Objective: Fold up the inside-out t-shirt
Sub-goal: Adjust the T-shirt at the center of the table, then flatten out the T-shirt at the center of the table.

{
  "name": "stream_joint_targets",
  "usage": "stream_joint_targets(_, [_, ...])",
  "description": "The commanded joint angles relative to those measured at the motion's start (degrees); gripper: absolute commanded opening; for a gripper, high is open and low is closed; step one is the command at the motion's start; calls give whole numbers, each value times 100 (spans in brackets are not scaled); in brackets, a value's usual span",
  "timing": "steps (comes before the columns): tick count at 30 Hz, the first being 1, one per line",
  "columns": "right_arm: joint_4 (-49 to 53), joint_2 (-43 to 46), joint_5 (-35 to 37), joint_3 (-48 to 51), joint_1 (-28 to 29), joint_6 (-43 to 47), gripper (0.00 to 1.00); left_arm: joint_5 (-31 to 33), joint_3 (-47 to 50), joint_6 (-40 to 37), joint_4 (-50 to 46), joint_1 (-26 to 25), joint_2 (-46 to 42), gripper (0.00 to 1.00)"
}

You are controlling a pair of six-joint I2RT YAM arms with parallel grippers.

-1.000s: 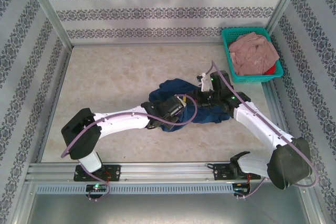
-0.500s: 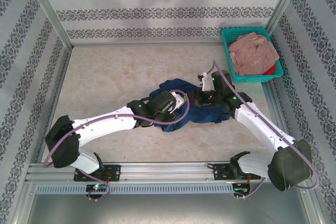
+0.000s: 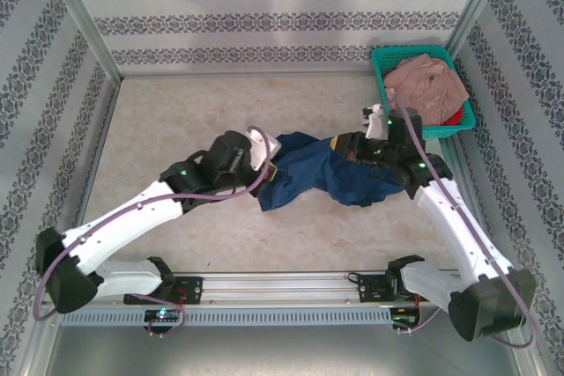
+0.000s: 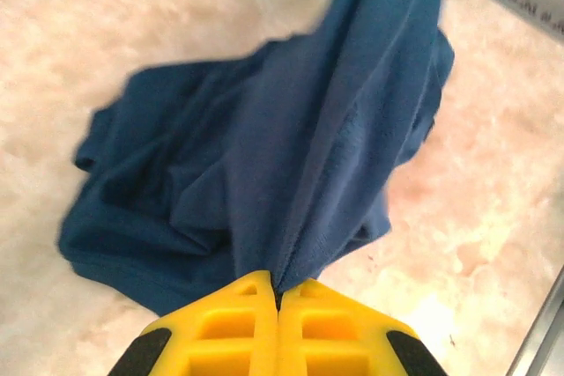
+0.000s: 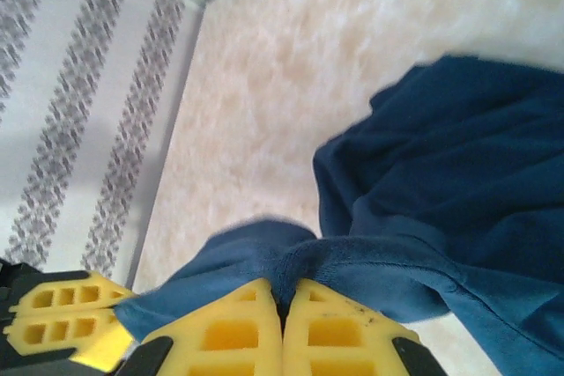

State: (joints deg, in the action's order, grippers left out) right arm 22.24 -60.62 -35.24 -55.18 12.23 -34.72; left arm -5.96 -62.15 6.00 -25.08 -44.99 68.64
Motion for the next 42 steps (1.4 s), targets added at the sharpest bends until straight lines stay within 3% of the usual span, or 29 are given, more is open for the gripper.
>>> stream_joint_targets(1, [-195, 222, 78, -348, -91, -13, 0, 163, 1, -341, -330, 100, -268, 0])
stream_joint_targets(6, [-185, 108, -183, -359, 91, 61, 0, 39, -76, -363, -460, 96, -48, 0])
stream_joint_targets(12, [-46, 146, -146, -146, 219, 228, 0, -406, 213, -61, 204, 96, 17, 0])
stream_joint_targets(21, [70, -38, 732, -199, 547, 289, 0, -18, 143, 539, 683, 264, 41, 0])
stream_joint_targets(24, [179, -611, 912, -568, 668, 376, 28, 917, -127, 655, 427, 493, 70, 0])
stream_joint_targets(27, [1063, -748, 1639, -931, 551, 983, 39, 1900, -454, 705, -154, 787, -47, 0])
stream_joint_targets(30, [1152, -170, 2407, -285, 34, 1147, 57, 2320, -466, 672, -415, 1072, -353, 0])
stream_joint_targets(34, [1059, -54, 2671, 683, -535, 975, 64, 2322, -418, 778, -699, 1496, -573, 0])
stream_joint_targets(42, [405, -1375, 2549, 1009, -360, 757, 70, 2236, -562, 780, -903, 1982, -717, 0])
